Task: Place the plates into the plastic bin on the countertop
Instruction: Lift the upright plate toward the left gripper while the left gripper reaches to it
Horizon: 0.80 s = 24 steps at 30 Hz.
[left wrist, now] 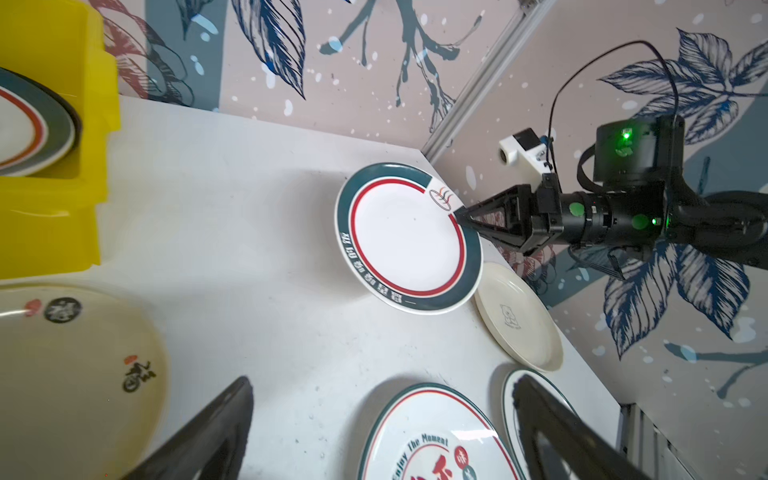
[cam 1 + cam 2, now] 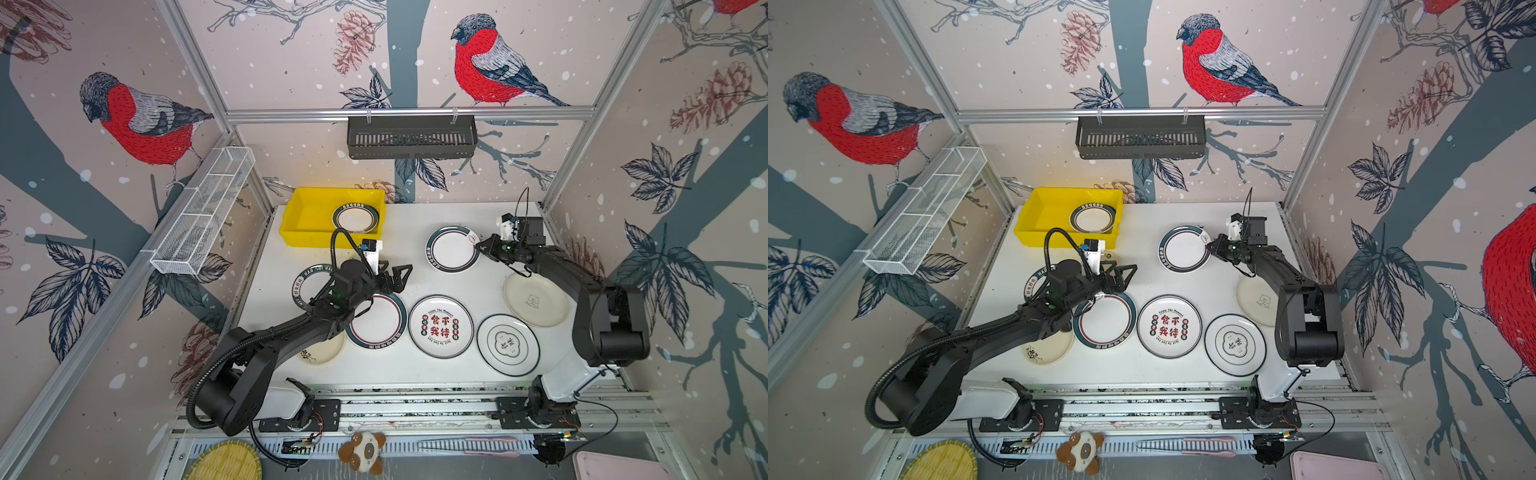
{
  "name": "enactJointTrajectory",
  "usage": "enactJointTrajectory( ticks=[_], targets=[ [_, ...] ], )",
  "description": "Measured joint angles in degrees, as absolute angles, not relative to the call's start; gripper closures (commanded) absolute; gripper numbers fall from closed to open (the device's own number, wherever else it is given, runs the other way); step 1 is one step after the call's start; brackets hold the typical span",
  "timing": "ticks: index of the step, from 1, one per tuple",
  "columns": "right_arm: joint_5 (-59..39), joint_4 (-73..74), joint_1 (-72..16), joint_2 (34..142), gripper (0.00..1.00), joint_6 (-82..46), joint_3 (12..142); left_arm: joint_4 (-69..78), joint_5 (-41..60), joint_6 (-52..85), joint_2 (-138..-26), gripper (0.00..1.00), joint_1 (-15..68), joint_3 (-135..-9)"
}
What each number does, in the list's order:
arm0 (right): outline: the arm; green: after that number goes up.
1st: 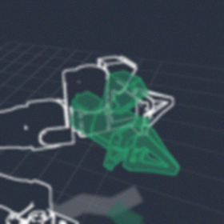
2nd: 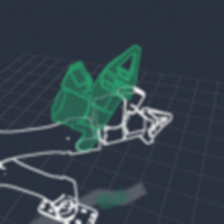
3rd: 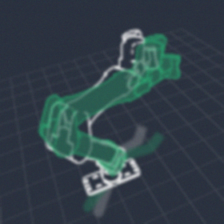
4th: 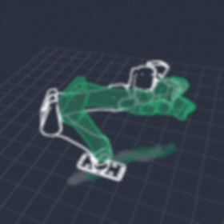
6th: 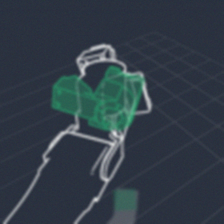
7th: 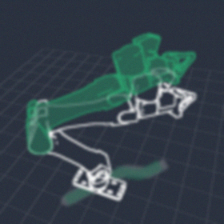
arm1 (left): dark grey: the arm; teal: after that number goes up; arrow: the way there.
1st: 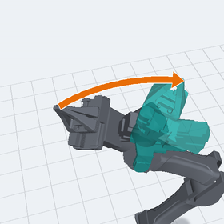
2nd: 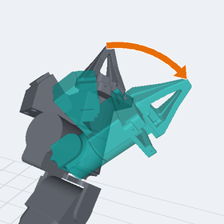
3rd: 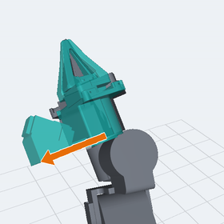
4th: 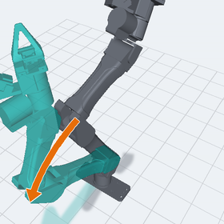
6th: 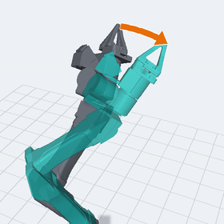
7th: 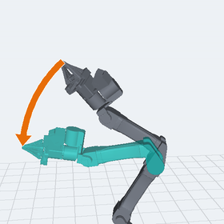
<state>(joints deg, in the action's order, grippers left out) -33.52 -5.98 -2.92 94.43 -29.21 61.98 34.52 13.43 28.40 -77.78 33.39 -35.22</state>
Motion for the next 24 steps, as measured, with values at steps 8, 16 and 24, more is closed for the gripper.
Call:
enactJointTrajectory(
  ticks=[8,16,24],
  targets=[
    [-32.0,-5.2,-9.8,87.0,0.99,-31.8,58.5,35.6,13.9,28.1,-80.3,0.05,34.0,-35.4],
    [-31.0,-4.7,-14.5,85.7,0.99,-33.2,58.5,35.7,16.4,28.7,-80.6,0.11,34.0,-34.9],
    [-31.0,-4.2,-17.6,82.8,0.98,-34.5,57.9,37.1,17.9,30.0,-81.1,0.25,34.0,-34.5]
  ],
)
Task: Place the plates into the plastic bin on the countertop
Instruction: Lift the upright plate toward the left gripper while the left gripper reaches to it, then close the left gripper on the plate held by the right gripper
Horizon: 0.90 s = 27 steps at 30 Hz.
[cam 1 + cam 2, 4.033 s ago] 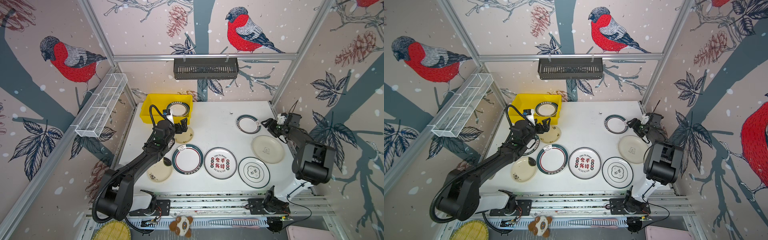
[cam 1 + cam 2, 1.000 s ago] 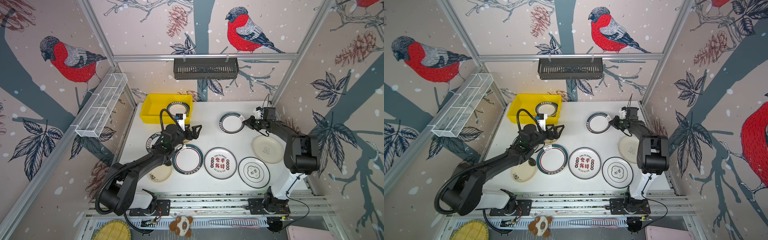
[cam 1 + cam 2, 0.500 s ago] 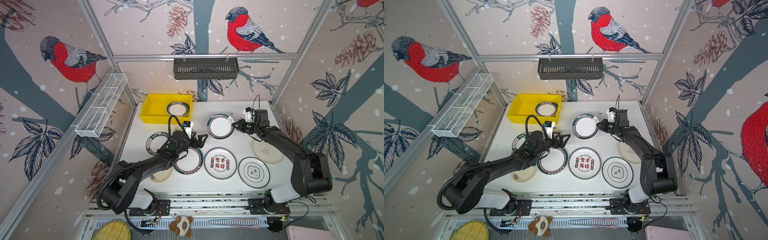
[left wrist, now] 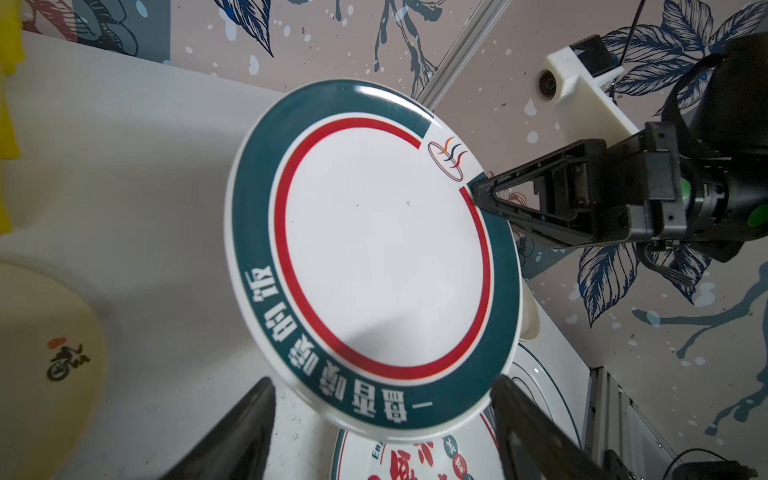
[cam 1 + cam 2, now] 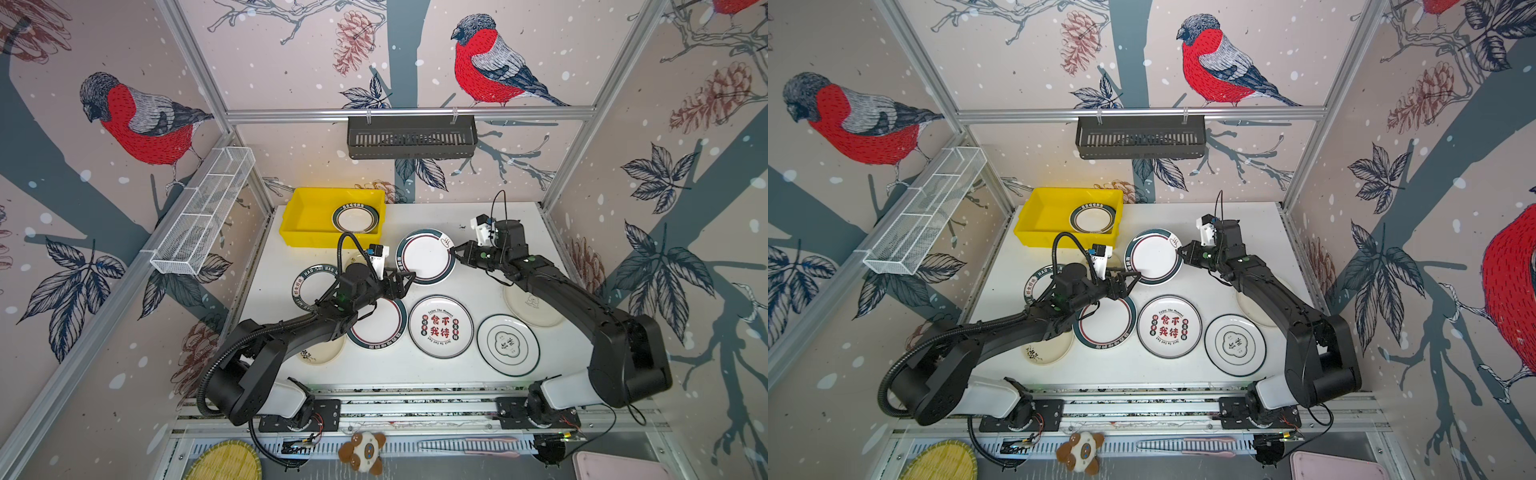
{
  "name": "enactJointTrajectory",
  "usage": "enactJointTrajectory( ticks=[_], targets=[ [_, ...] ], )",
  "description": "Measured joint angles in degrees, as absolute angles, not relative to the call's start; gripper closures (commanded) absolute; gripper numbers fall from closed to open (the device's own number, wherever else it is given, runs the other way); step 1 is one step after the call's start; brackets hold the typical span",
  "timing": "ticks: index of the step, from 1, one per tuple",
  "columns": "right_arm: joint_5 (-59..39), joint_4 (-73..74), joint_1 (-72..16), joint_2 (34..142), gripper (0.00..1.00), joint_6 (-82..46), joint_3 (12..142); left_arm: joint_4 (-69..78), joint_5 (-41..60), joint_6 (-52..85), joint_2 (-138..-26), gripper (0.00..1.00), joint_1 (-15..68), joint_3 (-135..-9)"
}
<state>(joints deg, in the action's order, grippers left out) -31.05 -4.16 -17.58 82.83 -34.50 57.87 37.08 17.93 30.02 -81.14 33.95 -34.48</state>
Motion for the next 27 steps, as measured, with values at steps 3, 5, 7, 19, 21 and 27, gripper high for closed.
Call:
enactJointTrajectory(
  ticks=[3,5,7,19,21,27],
  targets=[
    [-31.0,-4.2,-18.1,82.7,0.98,-34.7,58.2,37.6,18.5,30.6,-81.3,0.31,33.5,-34.3],
    [-31.0,-4.3,-18.5,82.6,0.98,-34.7,58.3,38.4,19.2,31.5,-81.3,0.37,33.1,-34.0],
    [-31.0,-4.3,-18.9,82.6,0.98,-34.7,58.5,39.2,19.4,32.1,-81.4,0.41,32.5,-33.6],
    [-28.8,-4.2,-21.8,82.4,0.98,-32.1,57.6,47.5,20.8,45.4,-86.0,0.97,27.5,-33.0],
    [-28.5,-4.2,-21.8,82.6,0.98,-32.1,57.3,47.5,20.9,46.1,-86.4,1.00,27.4,-33.0],
    [-27.7,-4.1,-21.9,82.6,0.83,-31.7,57.0,48.0,21.5,46.7,-87.4,1.00,27.3,-33.4]
  ],
)
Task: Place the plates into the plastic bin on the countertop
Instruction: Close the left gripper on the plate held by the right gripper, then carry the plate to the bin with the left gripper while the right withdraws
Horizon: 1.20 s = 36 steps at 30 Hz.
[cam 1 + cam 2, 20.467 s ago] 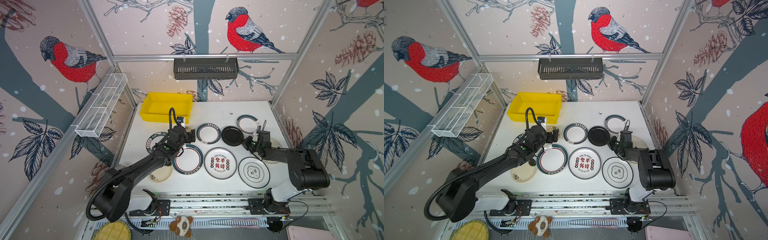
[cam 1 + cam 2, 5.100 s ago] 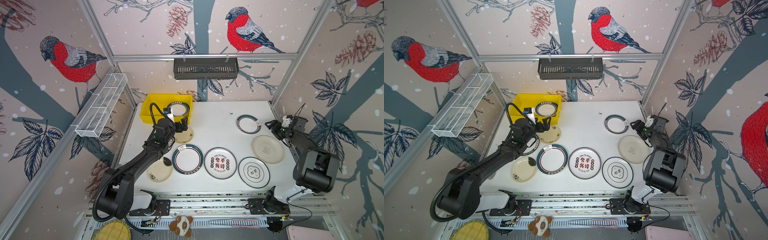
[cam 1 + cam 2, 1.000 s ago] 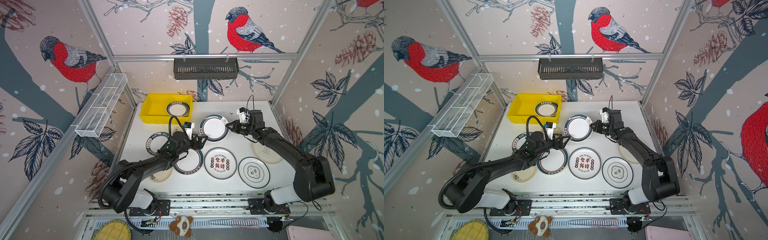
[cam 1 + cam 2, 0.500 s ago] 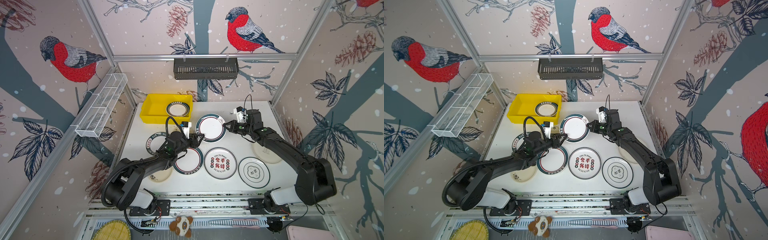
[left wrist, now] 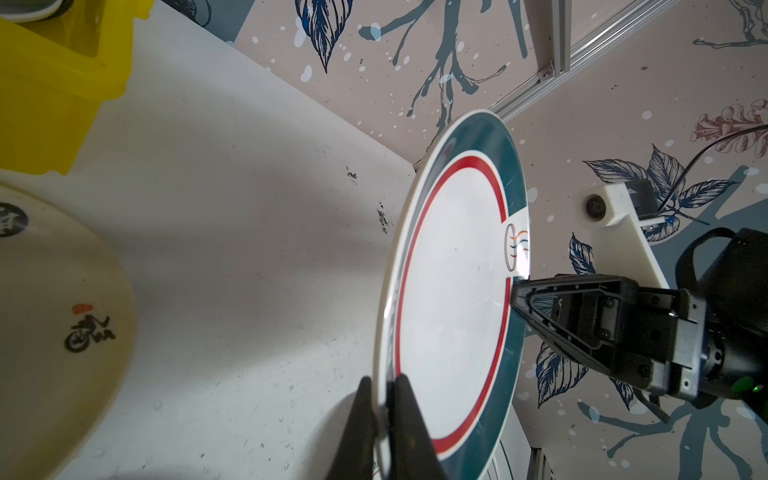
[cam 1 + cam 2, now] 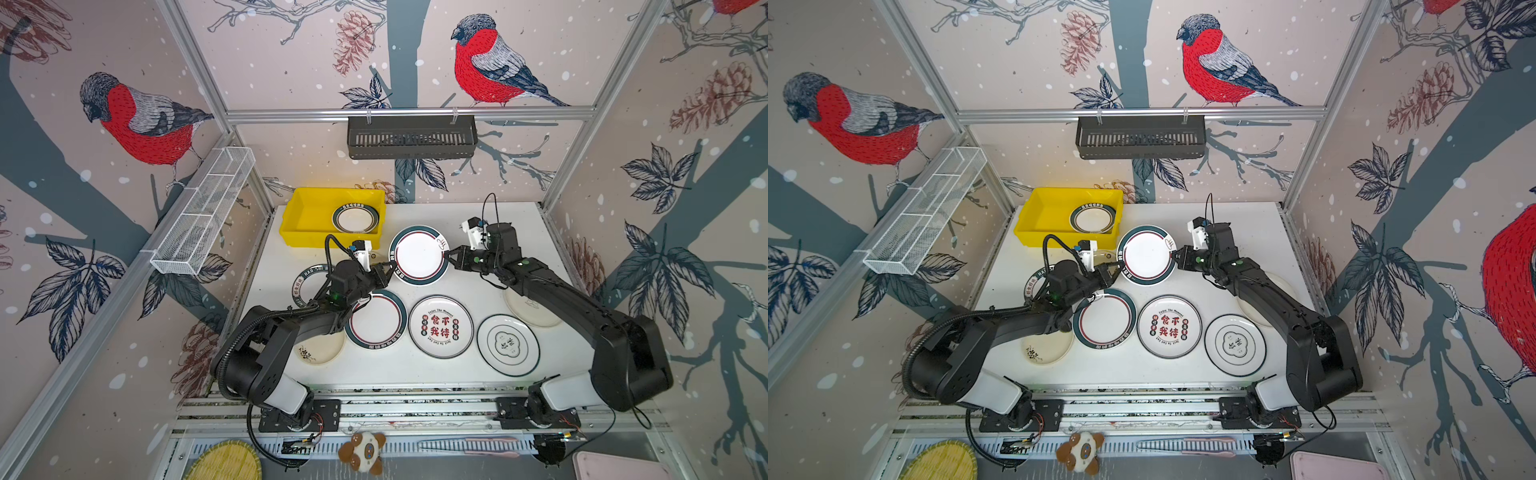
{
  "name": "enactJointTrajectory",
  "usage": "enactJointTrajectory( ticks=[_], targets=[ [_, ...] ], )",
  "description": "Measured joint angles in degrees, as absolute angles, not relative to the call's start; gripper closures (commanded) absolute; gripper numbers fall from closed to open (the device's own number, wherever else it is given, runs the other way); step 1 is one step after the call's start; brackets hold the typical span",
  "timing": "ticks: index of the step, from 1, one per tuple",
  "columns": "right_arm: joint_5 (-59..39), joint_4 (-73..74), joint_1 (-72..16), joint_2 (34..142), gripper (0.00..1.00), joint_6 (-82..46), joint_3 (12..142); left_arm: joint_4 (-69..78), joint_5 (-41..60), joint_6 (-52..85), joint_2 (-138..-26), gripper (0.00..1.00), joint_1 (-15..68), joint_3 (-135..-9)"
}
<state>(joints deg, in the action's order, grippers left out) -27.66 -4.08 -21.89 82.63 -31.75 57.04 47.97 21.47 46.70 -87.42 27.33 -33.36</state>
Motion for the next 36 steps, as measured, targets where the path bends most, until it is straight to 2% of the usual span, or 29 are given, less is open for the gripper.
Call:
enactJointTrajectory(
  ticks=[4,9,16,17,23,30,36],
  targets=[
    [-26.4,-4.3,-22.1,82.6,0.68,-32.8,56.9,50.3,23.6,45.7,-87.6,1.00,27.3,-33.6],
    [-26.9,-3.8,-22.4,81.6,0.36,-33.2,56.0,50.0,25.8,44.4,-87.7,1.00,27.1,-34.2],
    [-24.6,-3.8,-22.4,77.3,0.24,-32.5,55.0,49.7,26.1,44.3,-86.7,1.00,26.4,-35.4],
    [-23.6,-4.3,-22.4,76.6,0.20,-32.0,55.0,49.7,25.4,44.3,-86.6,1.00,26.3,-35.7],
    [-17.4,-7.7,-22.4,73.1,0.19,-29.6,54.7,49.4,23.9,44.2,-87.4,1.00,23.3,-39.0],
    [-12.9,-8.1,-21.6,67.1,0.18,-28.6,49.0,46.0,20.8,43.1,-91.6,1.00,13.1,-46.7],
    [-10.8,-7.9,-20.5,60.5,0.13,-29.8,43.0,38.9,16.7,41.4,-94.6,1.00,6.7,-54.4]
  ],
)
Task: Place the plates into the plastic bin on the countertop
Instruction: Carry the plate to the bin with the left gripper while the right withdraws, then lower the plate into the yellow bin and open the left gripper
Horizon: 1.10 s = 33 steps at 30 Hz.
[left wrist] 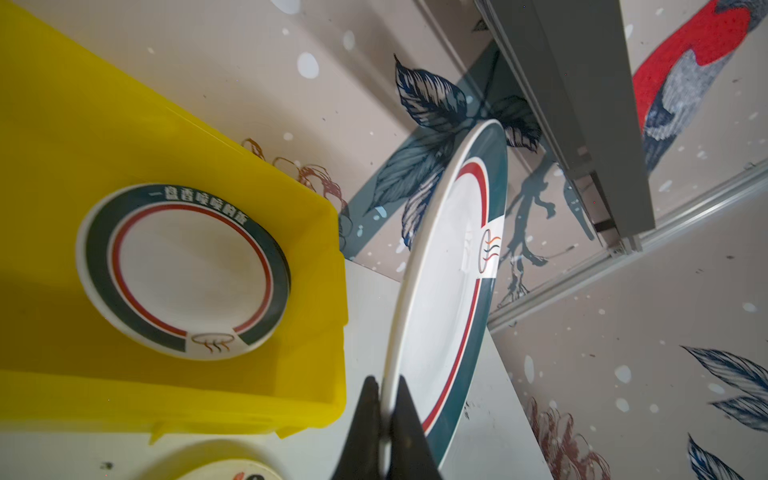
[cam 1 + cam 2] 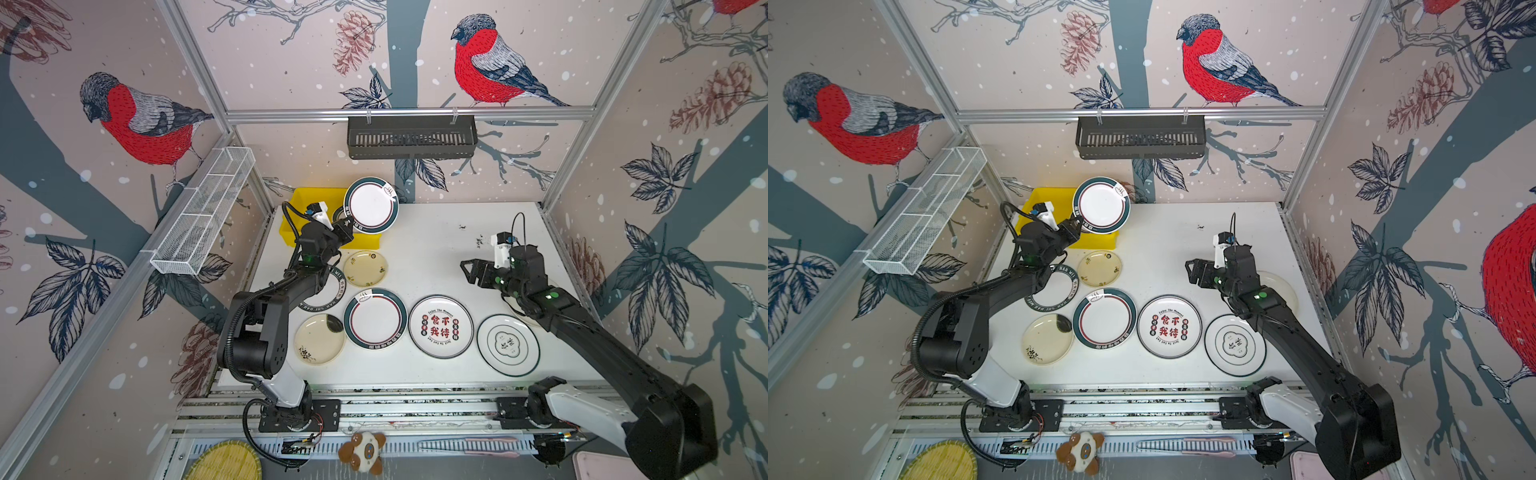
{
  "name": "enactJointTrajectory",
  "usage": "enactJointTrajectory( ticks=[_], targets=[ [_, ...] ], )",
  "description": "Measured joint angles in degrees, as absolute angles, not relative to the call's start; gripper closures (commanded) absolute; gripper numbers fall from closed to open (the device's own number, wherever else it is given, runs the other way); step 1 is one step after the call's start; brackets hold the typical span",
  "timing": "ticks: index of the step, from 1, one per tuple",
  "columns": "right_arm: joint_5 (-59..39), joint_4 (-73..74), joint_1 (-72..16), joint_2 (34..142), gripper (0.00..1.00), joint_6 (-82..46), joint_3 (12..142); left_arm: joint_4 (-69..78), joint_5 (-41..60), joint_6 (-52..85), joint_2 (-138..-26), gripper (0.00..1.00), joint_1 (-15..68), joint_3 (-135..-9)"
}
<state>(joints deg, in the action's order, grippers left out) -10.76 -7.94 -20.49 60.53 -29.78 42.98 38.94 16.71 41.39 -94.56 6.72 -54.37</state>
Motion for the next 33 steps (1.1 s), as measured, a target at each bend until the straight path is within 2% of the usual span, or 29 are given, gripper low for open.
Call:
enactJointTrajectory(
  ticks=[4,11,16,26,33],
  targets=[
    [-9.8,-7.4,-19.3,56.6,0.09,-29.8,40.7,32.1,12.0,37.7,-97.1,1.00,4.8,-61.0],
    [-9.0,-7.5,-17.2,54.8,0.09,-28.8,39.3,18.4,1.3,29.0,-104.1,1.00,4.4,-72.4],
    [-9.0,-8.5,-16.1,54.2,0.09,-28.3,39.2,11.6,-1.8,25.6,-108.9,1.00,4.4,-78.7],
    [-8.6,-9.1,-14.1,50.3,0.07,-28.3,36.8,3.7,-4.0,22.3,-117.4,1.00,4.4,-88.6],
    [-6.5,-10.4,-13.0,49.6,0.07,-28.3,36.0,3.6,0.1,23.6,-121.6,1.00,4.3,-91.9]
  ],
)
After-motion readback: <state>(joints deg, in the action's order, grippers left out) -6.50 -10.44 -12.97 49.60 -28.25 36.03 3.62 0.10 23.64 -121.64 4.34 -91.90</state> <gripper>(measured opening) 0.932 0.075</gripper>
